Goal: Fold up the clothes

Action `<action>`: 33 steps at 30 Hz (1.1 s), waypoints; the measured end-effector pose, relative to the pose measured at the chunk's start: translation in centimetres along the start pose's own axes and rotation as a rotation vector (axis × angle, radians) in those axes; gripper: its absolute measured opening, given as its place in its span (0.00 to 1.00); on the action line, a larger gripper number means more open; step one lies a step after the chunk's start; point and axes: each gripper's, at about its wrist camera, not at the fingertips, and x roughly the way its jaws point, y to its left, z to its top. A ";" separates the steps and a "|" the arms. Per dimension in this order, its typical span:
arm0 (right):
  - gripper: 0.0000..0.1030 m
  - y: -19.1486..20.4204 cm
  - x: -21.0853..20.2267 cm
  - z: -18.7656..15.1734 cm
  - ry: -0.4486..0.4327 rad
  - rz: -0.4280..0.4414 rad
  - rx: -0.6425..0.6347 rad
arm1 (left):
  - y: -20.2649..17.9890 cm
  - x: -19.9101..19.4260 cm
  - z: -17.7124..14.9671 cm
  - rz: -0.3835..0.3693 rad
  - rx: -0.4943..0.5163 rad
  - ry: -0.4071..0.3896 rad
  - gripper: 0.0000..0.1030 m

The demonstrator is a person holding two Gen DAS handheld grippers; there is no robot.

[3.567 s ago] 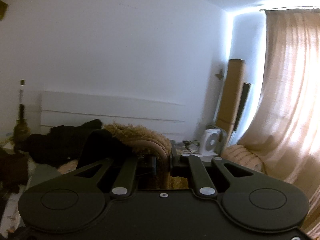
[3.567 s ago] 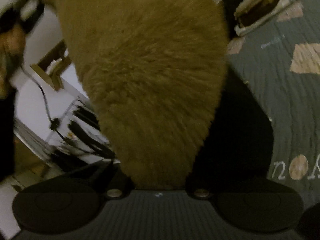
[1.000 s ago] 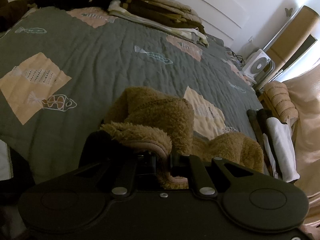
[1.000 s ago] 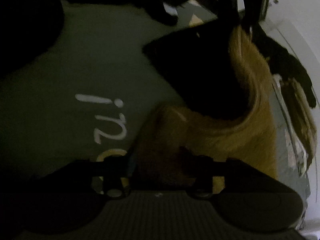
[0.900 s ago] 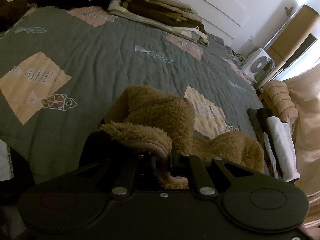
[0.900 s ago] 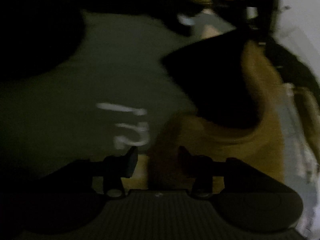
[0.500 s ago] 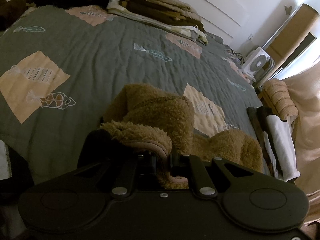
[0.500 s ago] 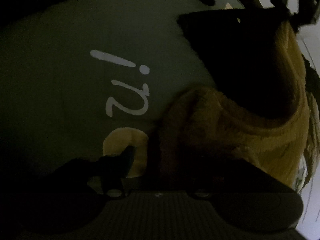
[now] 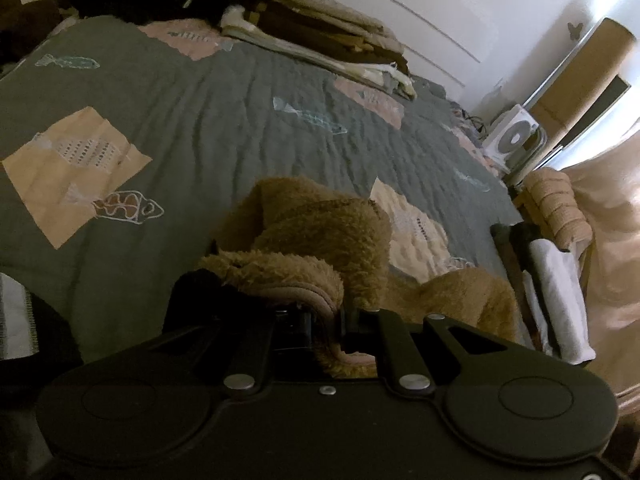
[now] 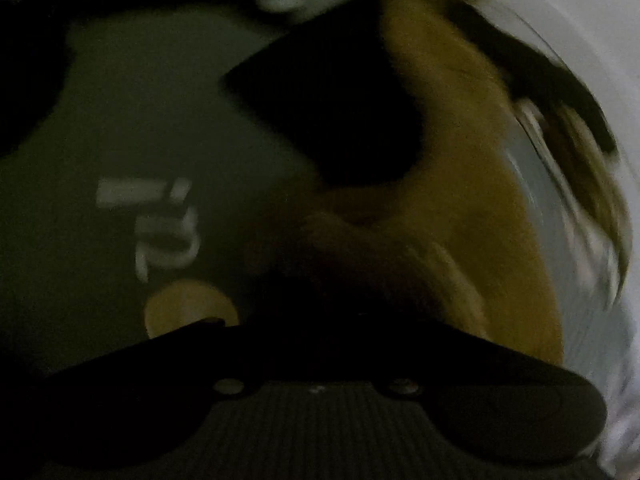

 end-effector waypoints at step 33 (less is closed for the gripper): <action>0.06 -4.9 -14.9 -2.2 -0.194 -0.025 0.512 | -1.9 -11.5 -2.1 0.003 0.132 0.068 0.12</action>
